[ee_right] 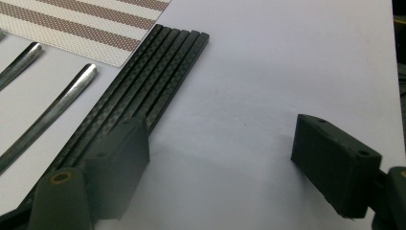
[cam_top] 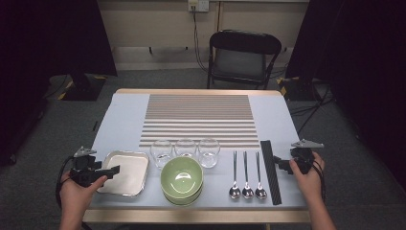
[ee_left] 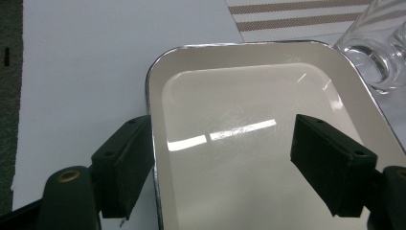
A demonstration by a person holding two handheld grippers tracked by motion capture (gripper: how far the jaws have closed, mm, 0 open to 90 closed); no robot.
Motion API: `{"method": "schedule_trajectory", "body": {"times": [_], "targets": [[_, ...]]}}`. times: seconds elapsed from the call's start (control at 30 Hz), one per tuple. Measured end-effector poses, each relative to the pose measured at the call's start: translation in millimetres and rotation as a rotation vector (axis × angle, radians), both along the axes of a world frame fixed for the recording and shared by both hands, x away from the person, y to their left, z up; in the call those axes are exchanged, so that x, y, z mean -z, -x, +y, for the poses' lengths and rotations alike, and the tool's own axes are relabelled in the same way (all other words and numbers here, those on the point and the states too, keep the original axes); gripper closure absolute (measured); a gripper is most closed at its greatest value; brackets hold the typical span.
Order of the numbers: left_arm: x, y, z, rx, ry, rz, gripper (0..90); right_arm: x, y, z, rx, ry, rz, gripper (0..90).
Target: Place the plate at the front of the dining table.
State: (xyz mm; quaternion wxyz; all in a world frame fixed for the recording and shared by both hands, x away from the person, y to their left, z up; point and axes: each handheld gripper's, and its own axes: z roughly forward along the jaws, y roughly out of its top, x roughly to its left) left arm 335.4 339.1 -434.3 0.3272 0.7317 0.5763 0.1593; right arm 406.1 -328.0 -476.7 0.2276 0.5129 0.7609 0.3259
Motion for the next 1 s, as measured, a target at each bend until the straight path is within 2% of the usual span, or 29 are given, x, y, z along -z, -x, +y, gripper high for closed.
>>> {"method": "schedule_trajectory", "body": {"times": [0.07, 0.13, 0.23, 0.33, 0.4, 0.47, 0.53, 0.73, 0.9, 1.0], "targets": [[-0.7, 0.1, 0.4, 0.004, -0.003, 0.005, 23.8, 0.0, 0.0, 0.0, 0.0, 0.0, 0.0, 19.8], [-1.4, 0.5, 1.1, 0.011, 0.01, 0.004, 29.6, 0.0, 0.0, -0.1, 0.0, 0.0, 0.0, 19.8], [-1.5, 0.5, 2.4, -0.009, 0.02, 0.009, 29.8, 0.0, 0.0, 0.0, 0.0, 0.0, 0.0, 19.8], [-2.4, 0.8, 4.4, -0.008, 0.02, 0.015, 34.8, 0.1, 0.0, -0.1, 0.0, 0.0, 0.0, 19.8], [-3.6, 1.4, 5.4, -0.008, 0.021, 0.006, 36.7, 0.1, 0.0, 0.0, 0.0, 0.0, 0.0, 19.8], [-5.3, 2.3, 6.6, -0.015, -0.006, -0.006, 37.4, 0.1, 0.0, 0.0, 0.0, 0.0, 0.0, 19.8], [-6.2, 2.9, 8.1, -0.024, -0.008, -0.031, 37.5, 0.1, 0.0, 0.0, -0.001, 0.001, -0.002, 19.8], [-5.8, 5.1, 8.7, -0.034, 0.024, -0.081, 43.7, 0.2, 0.0, -0.1, -0.002, 0.001, -0.003, 19.8], [-4.7, 5.8, 9.5, -0.041, 0.026, -0.062, 44.0, 0.2, 0.0, 0.0, -0.001, 0.001, -0.002, 19.8], [-4.4, 5.8, 9.9, -0.037, 0.006, -0.044, 44.6, 0.2, -0.1, -0.2, -0.003, 0.002, -0.003, 19.8]]}}
